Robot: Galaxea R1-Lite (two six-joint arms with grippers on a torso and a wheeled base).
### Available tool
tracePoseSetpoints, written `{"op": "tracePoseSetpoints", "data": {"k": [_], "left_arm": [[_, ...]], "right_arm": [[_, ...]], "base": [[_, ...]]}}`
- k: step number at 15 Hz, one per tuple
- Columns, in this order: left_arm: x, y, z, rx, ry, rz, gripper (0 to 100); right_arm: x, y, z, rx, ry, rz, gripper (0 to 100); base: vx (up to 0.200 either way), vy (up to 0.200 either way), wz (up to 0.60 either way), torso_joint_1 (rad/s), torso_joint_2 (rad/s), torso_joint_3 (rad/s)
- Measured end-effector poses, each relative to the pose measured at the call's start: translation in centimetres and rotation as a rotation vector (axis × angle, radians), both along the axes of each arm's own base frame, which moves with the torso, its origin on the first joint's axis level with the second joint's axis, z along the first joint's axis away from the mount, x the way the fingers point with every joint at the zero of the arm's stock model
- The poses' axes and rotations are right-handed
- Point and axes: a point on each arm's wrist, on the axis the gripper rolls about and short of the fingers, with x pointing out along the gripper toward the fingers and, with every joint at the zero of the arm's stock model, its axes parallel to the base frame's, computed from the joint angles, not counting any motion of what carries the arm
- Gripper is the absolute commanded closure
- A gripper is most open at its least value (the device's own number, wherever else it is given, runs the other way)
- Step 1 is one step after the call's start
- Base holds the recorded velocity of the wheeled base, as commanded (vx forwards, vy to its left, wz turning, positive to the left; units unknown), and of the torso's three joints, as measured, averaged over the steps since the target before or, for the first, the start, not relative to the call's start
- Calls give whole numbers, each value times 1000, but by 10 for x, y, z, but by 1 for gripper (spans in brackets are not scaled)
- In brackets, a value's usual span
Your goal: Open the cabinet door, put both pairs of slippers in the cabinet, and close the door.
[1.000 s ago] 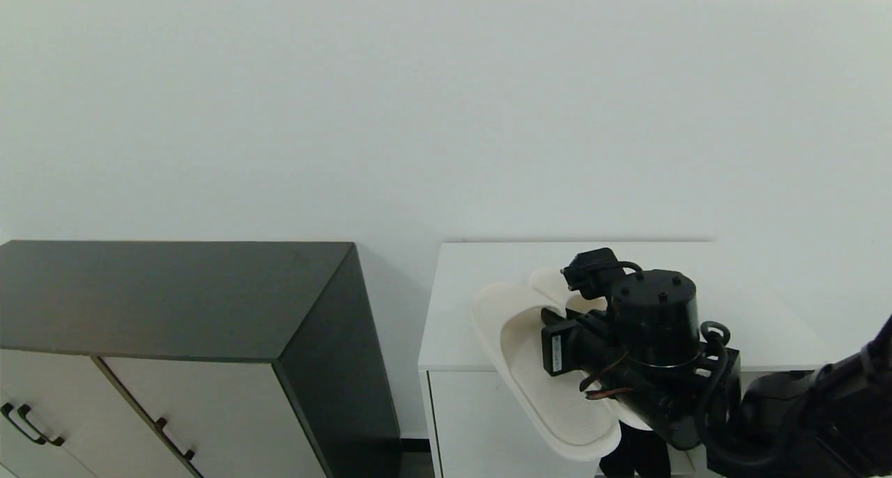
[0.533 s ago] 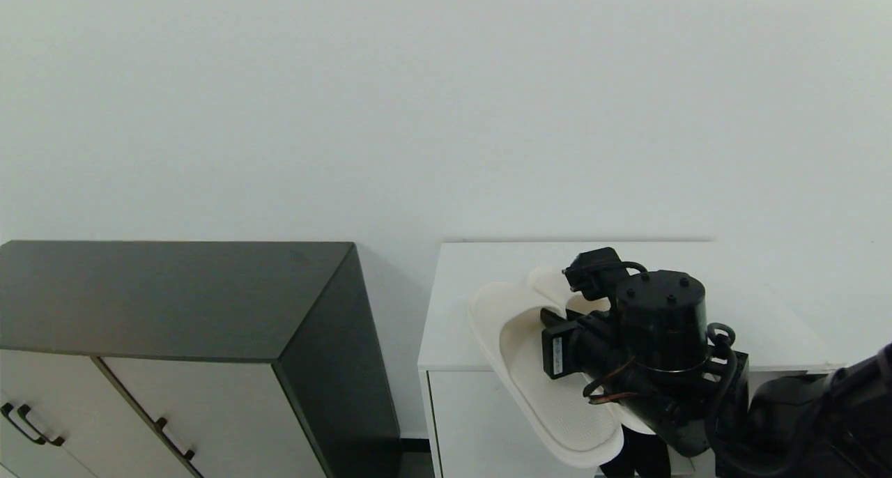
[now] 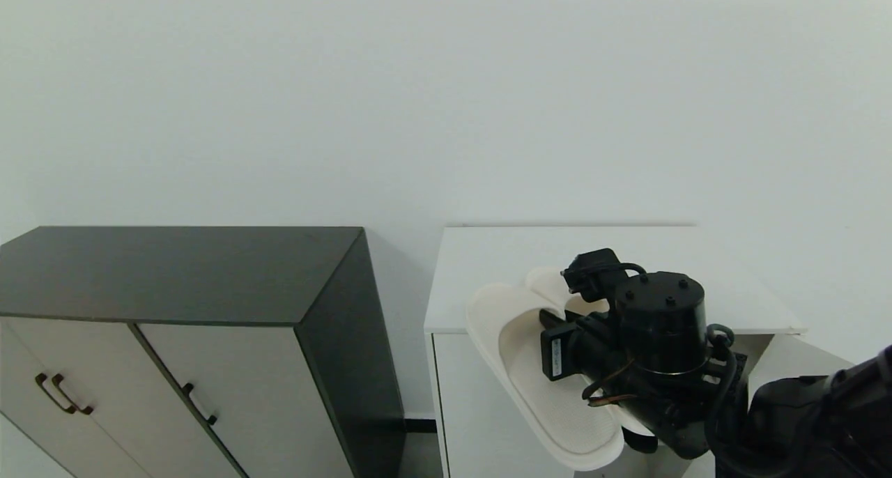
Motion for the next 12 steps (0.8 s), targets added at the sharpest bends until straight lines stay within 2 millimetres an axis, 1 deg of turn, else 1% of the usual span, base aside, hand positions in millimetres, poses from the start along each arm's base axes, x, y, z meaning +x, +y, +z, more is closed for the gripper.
{"op": "tracePoseSetpoints", "data": {"k": [7, 12], "left_arm": [[0, 0, 0, -1, 0, 0, 100], [0, 0, 0, -1, 0, 1, 100]], "right_arm": [[0, -2, -2, -4, 5, -2, 100], [0, -2, -1, 2, -1, -4, 100]], "base": [[-200, 0, 0, 0, 4, 2], [0, 0, 0, 0, 0, 0]]}}
